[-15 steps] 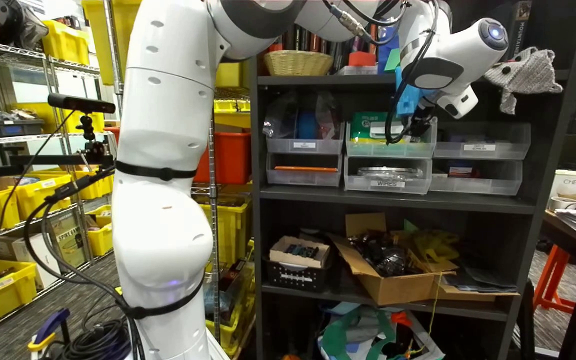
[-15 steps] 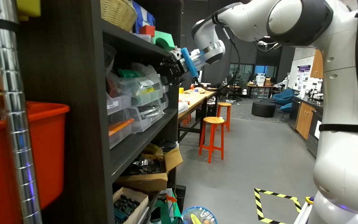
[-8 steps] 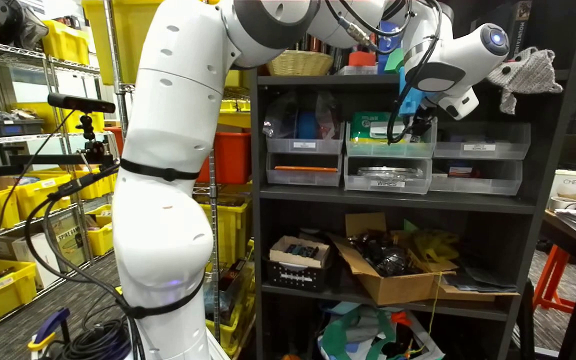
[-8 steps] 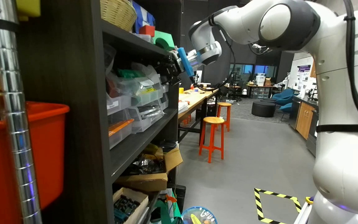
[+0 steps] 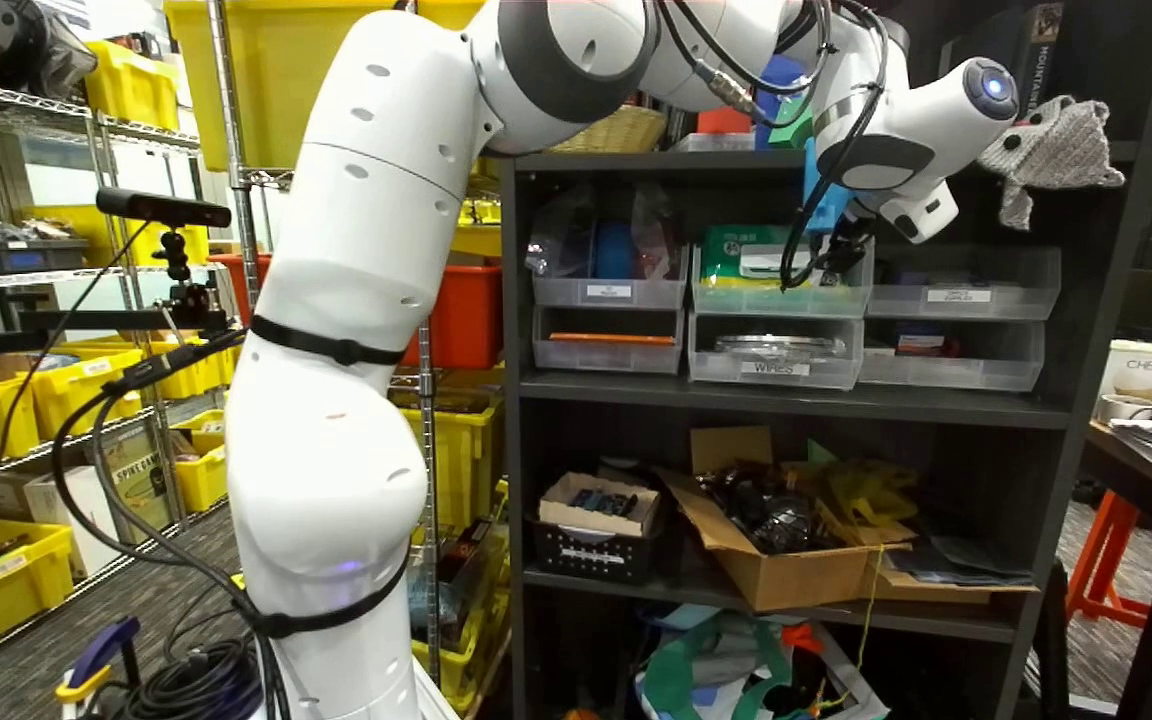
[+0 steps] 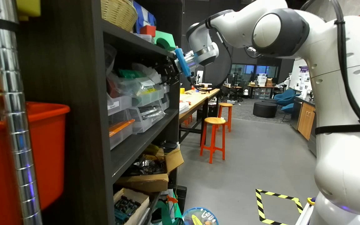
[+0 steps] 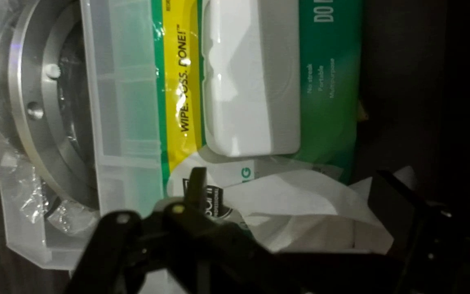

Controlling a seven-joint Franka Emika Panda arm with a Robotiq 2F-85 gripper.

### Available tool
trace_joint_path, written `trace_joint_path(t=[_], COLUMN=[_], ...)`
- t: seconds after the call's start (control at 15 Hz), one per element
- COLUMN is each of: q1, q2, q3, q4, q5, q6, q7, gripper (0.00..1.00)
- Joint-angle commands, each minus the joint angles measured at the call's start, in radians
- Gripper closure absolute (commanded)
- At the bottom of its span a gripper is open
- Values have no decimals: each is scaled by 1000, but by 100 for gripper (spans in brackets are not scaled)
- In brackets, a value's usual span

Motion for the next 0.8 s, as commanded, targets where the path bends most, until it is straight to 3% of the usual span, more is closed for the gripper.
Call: trace_joint_path(t=[0.0, 0.13, 0.27, 0.73], q1=[-16, -15, -15, -18], q2=[40, 48, 57, 75], q3=[17, 20, 23, 32], q4=[69, 79, 94, 133], q5=[7, 5, 4, 5], q6=[-4, -2, -2, -5], q7=[47, 53, 61, 78], gripper=[0, 0, 24, 79])
